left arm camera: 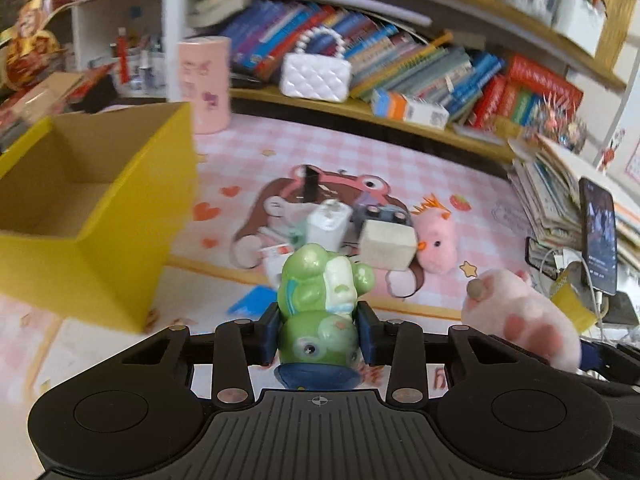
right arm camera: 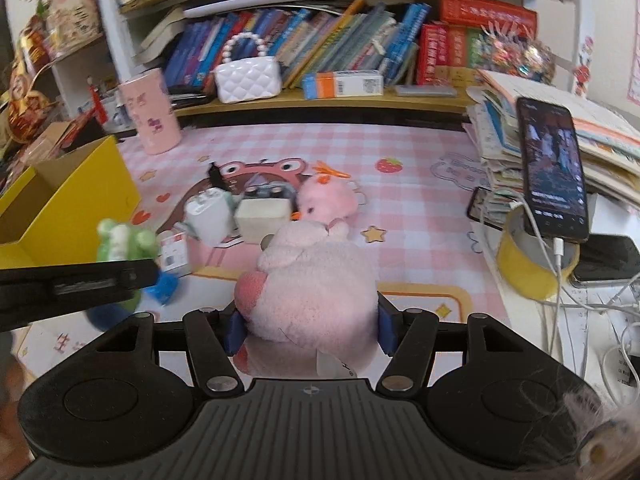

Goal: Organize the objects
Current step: 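Carry the pig and frog toy over the yellow box with both grippers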

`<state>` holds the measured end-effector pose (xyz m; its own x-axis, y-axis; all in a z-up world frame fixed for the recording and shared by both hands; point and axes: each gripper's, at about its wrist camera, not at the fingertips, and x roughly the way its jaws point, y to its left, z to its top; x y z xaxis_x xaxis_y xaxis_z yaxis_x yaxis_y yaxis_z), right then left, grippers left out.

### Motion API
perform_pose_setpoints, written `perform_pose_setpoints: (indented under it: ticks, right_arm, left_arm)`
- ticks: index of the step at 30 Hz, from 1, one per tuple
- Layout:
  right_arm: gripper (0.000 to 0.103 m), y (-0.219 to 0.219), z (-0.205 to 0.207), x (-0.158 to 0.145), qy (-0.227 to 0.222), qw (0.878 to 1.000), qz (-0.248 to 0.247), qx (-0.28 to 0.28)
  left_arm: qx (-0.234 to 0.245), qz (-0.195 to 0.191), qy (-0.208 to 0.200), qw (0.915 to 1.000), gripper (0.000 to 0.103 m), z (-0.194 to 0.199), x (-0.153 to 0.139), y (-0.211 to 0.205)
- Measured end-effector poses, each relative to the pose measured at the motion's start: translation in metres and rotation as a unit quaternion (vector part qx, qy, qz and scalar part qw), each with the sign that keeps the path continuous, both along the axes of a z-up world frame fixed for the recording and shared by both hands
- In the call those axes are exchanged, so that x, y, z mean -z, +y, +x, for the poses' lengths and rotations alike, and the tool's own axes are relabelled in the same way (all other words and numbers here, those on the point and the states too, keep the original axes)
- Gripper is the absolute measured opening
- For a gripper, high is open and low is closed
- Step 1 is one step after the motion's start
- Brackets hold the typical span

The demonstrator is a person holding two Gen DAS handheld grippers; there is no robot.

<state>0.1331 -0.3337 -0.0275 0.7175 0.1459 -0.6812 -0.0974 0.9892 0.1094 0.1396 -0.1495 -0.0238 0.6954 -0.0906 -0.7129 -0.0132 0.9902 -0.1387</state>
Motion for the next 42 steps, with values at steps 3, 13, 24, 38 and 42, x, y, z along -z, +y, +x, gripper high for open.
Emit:
perform_pose_setpoints:
  ticks: [3, 13, 24, 38, 42]
  right_arm:
    - [0.058, 0.018, -0.008, -0.002, -0.001, 1.0, -0.006, -0.011]
    - [0.058, 0.109, -0.044, -0.012, -0.011, 1.0, -0.006, -0.015]
    - [0.059, 0.224, -0.096, -0.006, 0.0, 0.999, -0.006, -0.042]
    - [0.059, 0.304, -0.13, -0.01, -0.006, 0.998, -0.004, -0.066]
    - [0.059, 0.313, -0.133, -0.016, -0.015, 0.998, -0.011, -0.067]
  left_arm:
    - [-0.015, -0.018, 0.002, 0.9997, 0.037, -0.019, -0.003, 0.023]
    - [-0.012, -0.028, -0.025, 0.9992, 0.037, -0.061, -0.014, 0.116]
    - [-0.027, -0.024, -0.009, 0.9993, 0.037, -0.109, -0.004, 0.223]
    - [-0.035, -0.03, -0.031, 0.9984, 0.037, -0.146, -0.01, 0.29]
    - [-0.035, -0.032, -0.048, 0.9977, 0.037, -0.151, -0.015, 0.301]
